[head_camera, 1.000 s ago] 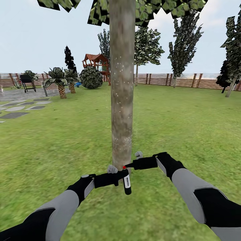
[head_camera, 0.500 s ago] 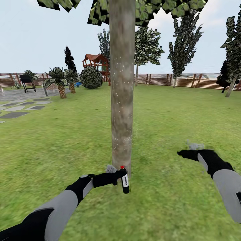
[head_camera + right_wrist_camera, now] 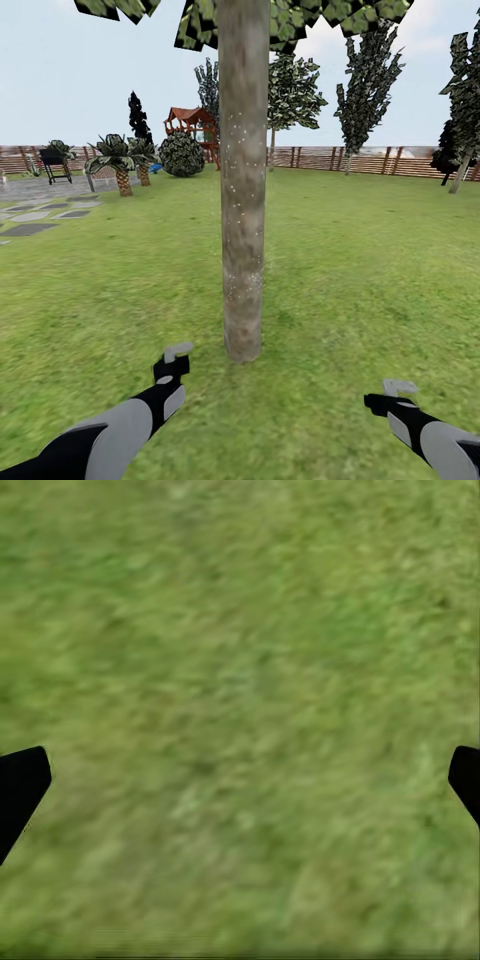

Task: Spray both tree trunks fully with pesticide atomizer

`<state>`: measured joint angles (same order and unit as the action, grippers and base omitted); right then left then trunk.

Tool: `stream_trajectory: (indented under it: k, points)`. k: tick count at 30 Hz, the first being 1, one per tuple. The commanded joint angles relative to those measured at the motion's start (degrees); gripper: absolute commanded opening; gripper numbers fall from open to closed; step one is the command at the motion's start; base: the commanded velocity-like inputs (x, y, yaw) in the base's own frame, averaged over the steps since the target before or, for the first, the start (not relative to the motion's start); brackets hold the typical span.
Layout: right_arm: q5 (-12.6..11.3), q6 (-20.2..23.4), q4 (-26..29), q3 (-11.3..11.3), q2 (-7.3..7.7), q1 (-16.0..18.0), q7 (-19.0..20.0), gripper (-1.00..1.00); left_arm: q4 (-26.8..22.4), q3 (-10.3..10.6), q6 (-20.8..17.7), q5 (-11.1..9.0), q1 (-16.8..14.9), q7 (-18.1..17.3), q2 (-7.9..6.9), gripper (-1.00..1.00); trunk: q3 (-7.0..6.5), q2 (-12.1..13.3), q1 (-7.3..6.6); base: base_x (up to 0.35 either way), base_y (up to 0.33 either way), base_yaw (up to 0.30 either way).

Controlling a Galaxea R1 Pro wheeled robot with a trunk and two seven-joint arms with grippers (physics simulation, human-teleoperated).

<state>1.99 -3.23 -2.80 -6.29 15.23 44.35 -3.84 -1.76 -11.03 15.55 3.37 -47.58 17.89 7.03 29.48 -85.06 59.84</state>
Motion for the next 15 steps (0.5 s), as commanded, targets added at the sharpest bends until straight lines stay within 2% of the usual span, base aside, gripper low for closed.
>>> stream_trajectory:
  k: [1, 2, 4, 5, 15]
  points:
    - [0.24, -0.38, -0.24, -0.42, -0.25, 0.03, -0.11, 1.0, 0.1, -0.32, 0.33, 0.26, 0.01, -0.59, 0.5, -1.0, 0.06, -0.04, 0.0, 0.0, 0.0, 0.0]
    - [0.33, -0.51, -0.27, -0.46, -2.2, -0.1, -0.11, 1.0, 0.17, -0.31, 0.44, 0.14, 0.1, -8.89, 1.22, -1.0, 0.06, -0.04, 0.0, 0.0, -0.234, 0.0]
    - [0.36, -0.53, -0.27, -0.47, -2.68, -0.13, -0.11, 1.0, 0.18, -0.31, 0.44, 0.17, 0.11, -13.52, 1.28, -1.0, 0.06, -0.04, 0.0, 0.0, -0.267, 0.0]
    - [0.38, -0.41, -0.28, -0.45, -2.96, -0.14, -0.11, 1.0, 0.18, -0.31, 0.37, 0.22, 0.12, -17.44, 1.39, -1.0, 0.06, -0.04, 0.0, 0.0, -0.299, 0.0]
    - [0.38, -0.32, -0.28, -0.41, -3.1, -0.14, -0.1, 1.0, 0.18, -0.31, 0.36, 0.23, 0.32, -18.23, 1.66, -1.0, 0.06, -0.04, 0.0, 0.005, -0.303, -0.007]
